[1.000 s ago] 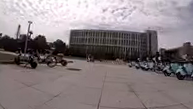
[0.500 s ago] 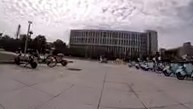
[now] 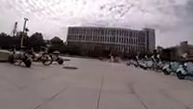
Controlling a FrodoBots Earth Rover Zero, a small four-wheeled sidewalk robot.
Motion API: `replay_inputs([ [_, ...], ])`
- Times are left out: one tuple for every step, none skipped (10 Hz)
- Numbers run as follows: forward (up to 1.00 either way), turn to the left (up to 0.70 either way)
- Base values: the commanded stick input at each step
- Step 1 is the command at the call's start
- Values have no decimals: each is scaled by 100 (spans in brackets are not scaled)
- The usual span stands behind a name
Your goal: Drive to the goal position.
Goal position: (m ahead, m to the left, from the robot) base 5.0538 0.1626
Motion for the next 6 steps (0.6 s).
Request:
replay_inputs([
  [0,0],
  [0,0],
  [0,0],
  [26,0],
  [59,0],
  [70,0],
])
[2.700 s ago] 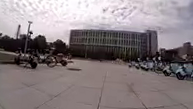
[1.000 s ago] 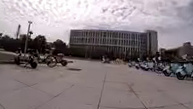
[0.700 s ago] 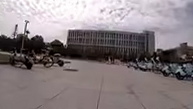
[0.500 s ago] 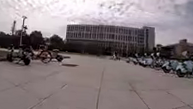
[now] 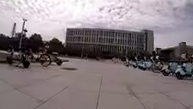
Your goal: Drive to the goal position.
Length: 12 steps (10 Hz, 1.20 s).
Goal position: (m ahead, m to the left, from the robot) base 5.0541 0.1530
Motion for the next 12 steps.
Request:
replay_inputs([
  [70,0],
  [70,0],
  [70,0],
  [70,0],
  [70,0],
  [70,0],
  [70,0],
  [70,0],
  [70,0],
  [70,0],
  [70,0],
  [70,0],
])
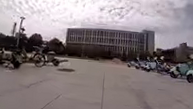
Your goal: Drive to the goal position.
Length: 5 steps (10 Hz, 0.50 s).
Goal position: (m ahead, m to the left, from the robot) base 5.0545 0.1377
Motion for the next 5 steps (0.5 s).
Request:
replay_inputs([
  [70,0],
  [70,0],
  [70,0],
  [70,0],
  [70,0],
])
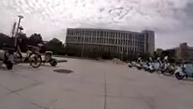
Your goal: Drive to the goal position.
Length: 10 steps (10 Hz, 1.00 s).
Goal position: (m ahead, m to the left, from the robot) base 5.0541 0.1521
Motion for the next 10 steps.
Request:
replay_inputs([
  [70,0],
  [70,0],
  [70,0],
  [70,0],
  [70,0],
  [70,0],
  [70,0],
  [70,0],
  [70,0],
  [70,0],
])
